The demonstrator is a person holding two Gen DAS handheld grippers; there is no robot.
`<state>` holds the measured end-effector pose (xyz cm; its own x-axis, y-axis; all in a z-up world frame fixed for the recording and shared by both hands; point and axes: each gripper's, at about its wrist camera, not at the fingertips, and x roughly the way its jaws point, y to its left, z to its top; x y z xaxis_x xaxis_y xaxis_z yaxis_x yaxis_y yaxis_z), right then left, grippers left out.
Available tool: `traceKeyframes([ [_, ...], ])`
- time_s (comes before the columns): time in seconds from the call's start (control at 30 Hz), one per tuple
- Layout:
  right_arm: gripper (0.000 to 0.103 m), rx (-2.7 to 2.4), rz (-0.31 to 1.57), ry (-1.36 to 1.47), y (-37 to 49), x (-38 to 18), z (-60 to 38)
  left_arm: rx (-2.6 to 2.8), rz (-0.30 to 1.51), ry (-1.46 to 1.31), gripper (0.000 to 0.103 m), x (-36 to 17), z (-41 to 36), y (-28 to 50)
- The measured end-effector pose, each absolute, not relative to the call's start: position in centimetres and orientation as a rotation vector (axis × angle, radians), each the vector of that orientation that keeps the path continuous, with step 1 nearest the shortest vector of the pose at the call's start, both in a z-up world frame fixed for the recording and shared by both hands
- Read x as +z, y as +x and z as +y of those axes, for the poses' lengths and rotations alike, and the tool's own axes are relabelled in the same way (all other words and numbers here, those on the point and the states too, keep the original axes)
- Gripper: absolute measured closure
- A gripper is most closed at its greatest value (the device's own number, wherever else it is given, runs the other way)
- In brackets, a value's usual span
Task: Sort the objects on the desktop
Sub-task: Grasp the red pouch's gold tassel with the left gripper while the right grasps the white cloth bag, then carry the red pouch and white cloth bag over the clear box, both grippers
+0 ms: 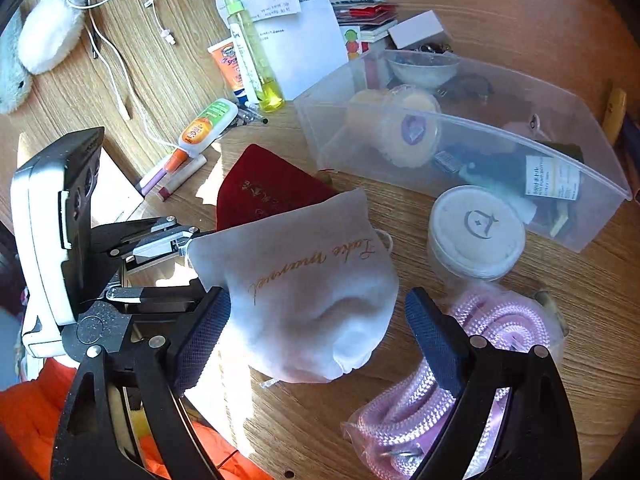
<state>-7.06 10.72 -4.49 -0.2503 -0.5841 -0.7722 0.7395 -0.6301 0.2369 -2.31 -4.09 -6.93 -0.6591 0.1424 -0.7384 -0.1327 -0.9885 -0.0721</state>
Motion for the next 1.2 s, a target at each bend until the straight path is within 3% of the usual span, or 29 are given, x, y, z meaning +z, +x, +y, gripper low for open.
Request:
traceKeyframes([
  [0.13, 0.017, -1.939, 0.249, 1.131, -7.4, -5.5, 9.7, 2.735, -0.060, -1.217, 0.079, -7.0, -5.0, -2.2],
  [0.17, 0.020, -1.940, 0.252, 1.129, -7.4, -5.7, 9.6, 2.731, -0.072, -1.216, 0.079, -7.0, -5.1, -2.1],
  [0.2, 0.030, -1.929, 0.263, 1.131, -7.3, -5.9, 9.4, 2.735, -0.073, -1.214, 0.079, -7.0, -5.2, -2.1],
  [0.27, 0.035, -1.955, 0.290, 1.103, -6.9, -5.8, 9.2, 2.743, -0.070, -1.208, 0.080, -6.9, -5.1, -2.2],
  [0.4, 0.056, -1.998, 0.309, 1.051, -6.5, -4.8, 9.6, 2.741, -0.101, -1.202, 0.085, -6.7, -5.3, -2.3],
  [0.53, 0.065, -2.021, 0.269, 1.028, -6.7, -3.9, 10.9, 2.750, -0.118, -1.175, 0.086, -6.1, -5.3, -2.4],
  [1.2, 0.068, -2.202, 0.046, 0.885, -8.1, 2.4, 17.7, 2.862, -0.142, -0.962, 0.087, -0.4, -5.3, -1.9],
])
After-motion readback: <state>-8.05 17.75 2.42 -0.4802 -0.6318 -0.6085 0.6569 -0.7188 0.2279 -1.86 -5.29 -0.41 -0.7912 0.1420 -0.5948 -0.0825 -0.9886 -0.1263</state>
